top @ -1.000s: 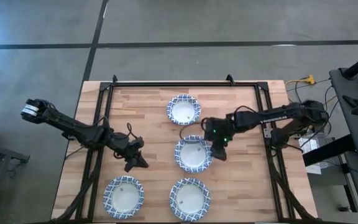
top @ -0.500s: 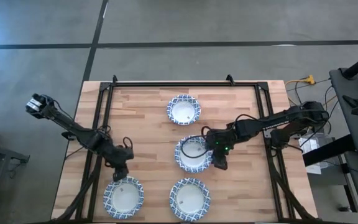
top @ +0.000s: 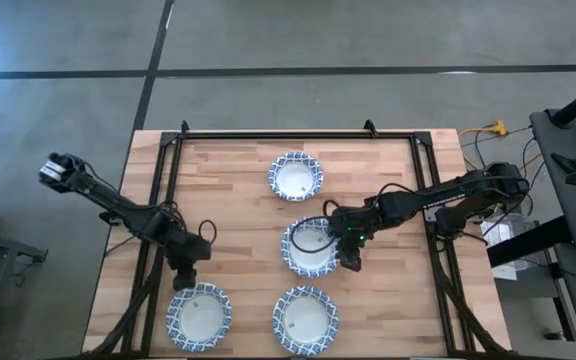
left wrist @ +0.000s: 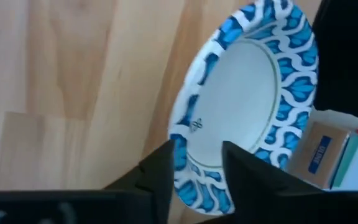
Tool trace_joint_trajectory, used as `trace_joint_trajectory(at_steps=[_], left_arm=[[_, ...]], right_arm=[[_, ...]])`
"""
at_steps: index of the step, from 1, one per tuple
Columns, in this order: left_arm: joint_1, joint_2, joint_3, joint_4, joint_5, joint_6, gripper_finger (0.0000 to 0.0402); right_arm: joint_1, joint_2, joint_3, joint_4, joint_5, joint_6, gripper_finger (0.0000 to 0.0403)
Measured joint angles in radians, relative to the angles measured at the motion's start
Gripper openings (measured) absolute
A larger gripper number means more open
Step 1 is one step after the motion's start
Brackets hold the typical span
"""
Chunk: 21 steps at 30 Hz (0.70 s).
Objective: Nest bowls inside each other
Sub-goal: Stack the white patterned bowl on top of the other white patterned bowl
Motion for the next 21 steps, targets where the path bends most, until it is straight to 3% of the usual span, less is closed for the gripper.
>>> trace_joint_trajectory(at_steps=[4,8,11,21], left_arm=[[0.048,0.000,-0.047,0.024,0.007,0.039,0.0173],[0.086,0.001,-0.114,0.166,0.105,0.044,0.0202],[0.097,0.002,-0.165,0.285,0.162,0.033,0.0207],[0.100,0.031,-0.273,0.535,0.213,-0.081,0.0206]], right_arm=[[0.000,0.000,0.000,0.000,0.002,0.022,0.0132],[0.000,0.000,0.000,0.001,0.001,0.039,0.0132],[0.000,0.000,0.000,0.000,0.001,0.041,0.0132],[0.000,0.000,0.000,0.000,0.001,0.074,0.0134]])
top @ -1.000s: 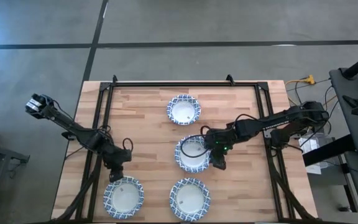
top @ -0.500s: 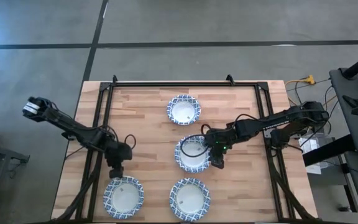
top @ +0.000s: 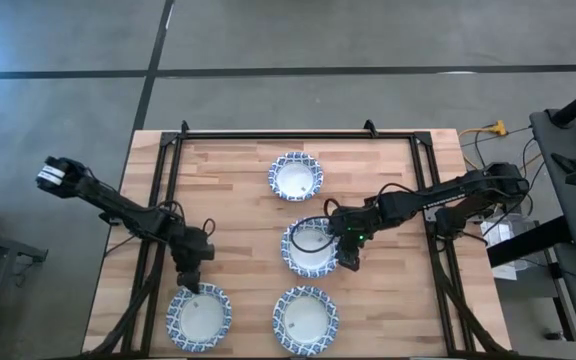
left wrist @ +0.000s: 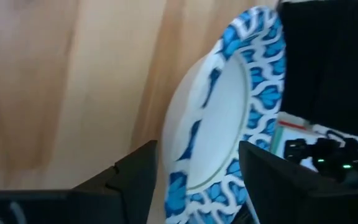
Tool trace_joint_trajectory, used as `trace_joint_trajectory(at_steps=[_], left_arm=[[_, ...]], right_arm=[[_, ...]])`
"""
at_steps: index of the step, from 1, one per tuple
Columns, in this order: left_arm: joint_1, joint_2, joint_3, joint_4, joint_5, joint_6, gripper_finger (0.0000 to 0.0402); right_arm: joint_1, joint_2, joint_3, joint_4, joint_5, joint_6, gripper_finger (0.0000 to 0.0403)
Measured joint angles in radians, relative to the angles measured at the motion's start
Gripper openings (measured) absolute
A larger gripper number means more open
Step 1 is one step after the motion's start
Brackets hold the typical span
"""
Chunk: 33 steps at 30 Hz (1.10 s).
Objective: Nest bowls inside each other
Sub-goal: Stack the white patterned bowl on top of the other white patterned bowl
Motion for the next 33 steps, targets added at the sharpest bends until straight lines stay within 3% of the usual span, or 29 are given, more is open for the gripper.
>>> trace_joint_trajectory(at_steps=[6,15,27,33], left_arm=[[0.000,0.021,-0.010,0.139,0.056,-0.042,0.0161],[0.000,0.083,-0.010,0.273,0.138,-0.069,0.0009],[0.026,0.117,0.039,0.426,0.179,-0.102,0.0001],[0.164,0.106,0.145,0.441,0.068,-0.102,0.0001]], right_arm=[[0.000,0.000,0.000,0.000,0.000,0.000,0.0133],[0.000,0.000,0.000,0.000,0.000,0.000,0.0130],[0.000,0.000,0.000,-0.021,0.000,0.000,0.0130],[0.050,-0.051,-0.016,-0.113,0.030,0.040,0.0130]])
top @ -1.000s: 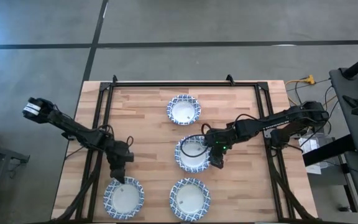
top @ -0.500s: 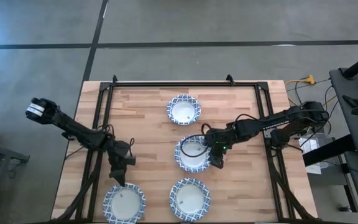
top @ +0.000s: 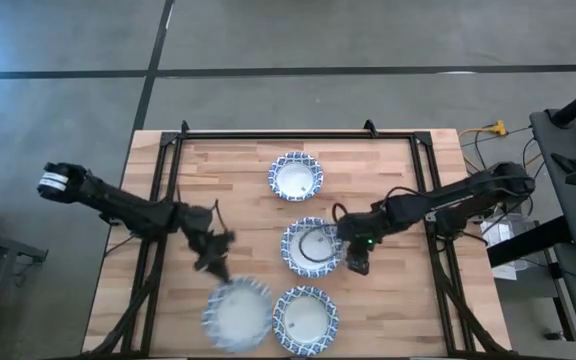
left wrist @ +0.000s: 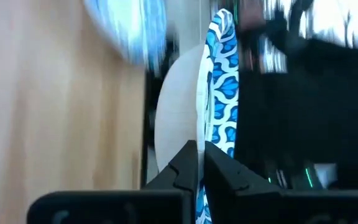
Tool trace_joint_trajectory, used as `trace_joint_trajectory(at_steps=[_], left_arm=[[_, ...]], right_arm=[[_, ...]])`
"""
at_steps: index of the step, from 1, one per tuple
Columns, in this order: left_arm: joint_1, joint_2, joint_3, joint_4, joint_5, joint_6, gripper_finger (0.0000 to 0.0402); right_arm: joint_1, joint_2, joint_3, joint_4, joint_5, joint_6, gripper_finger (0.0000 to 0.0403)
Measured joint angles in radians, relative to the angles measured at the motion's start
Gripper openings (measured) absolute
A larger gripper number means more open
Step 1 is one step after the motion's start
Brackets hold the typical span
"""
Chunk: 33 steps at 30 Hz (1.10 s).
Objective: Nest bowls inside each other
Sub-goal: Stack the white patterned bowl on top of the other white patterned bowl
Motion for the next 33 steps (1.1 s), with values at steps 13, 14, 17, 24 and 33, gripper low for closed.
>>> trace_joint_trajectory(at_steps=[13,14,17,24,33], left_arm=[[0.214,0.220,0.332,0.031,-0.651,-0.096,0.0000],[0.215,0.261,0.362,0.031,-0.650,-0.123,0.0000],[0.208,0.393,0.437,0.027,-0.608,-0.220,0.0000],[0.159,0.589,0.514,0.096,-0.590,-0.328,0.0000],[0.142,0.510,0.493,-0.005,-0.651,-0.358,0.0000]], right_arm=[[0.076,-0.445,-0.211,0.113,0.371,-0.080,0.0130],[0.069,-0.488,-0.225,0.117,0.376,-0.083,0.0130],[0.055,-0.607,-0.268,0.157,0.406,-0.102,0.0130],[0.052,-0.831,-0.362,0.297,0.458,-0.171,0.0130],[0.052,-0.934,-0.425,0.335,0.463,-0.149,0.0130]])
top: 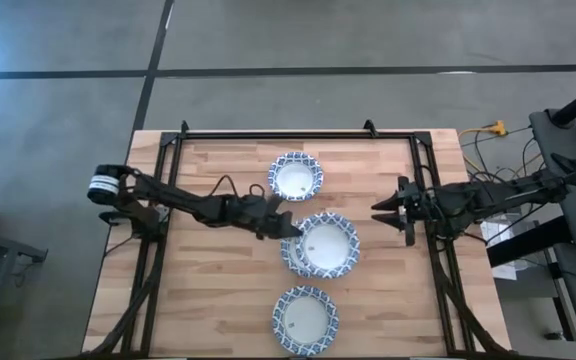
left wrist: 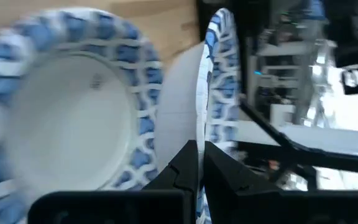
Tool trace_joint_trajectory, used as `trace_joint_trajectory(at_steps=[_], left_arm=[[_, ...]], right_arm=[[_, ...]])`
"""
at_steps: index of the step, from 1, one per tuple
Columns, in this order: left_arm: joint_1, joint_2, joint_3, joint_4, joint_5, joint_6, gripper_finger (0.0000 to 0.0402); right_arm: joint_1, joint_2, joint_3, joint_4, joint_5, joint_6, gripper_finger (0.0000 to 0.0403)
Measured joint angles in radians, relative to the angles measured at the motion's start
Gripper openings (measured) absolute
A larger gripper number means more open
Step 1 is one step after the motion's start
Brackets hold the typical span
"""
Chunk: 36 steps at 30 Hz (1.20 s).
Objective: Nest bowls inside each other
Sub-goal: Stack the white patterned bowl on top of the other white patterned bowl
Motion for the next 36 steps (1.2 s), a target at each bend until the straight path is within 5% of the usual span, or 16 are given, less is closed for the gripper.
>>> trace_joint_trajectory(at_steps=[5,22,36], left_arm=[[-0.003,-0.051,-0.009,-0.215,-0.008,-0.001,0.0000],[-0.003,-0.055,-0.053,-0.239,-0.061,0.050,0.0007],[0.000,-0.057,-0.051,-0.239,-0.123,0.071,0.0189]], right_arm=[[0.000,0.010,-0.009,0.003,-0.004,0.003,0.0130],[0.000,0.031,-0.007,0.010,-0.005,-0.016,0.0130],[0.000,0.030,-0.003,0.011,-0.005,-0.016,0.0130]])
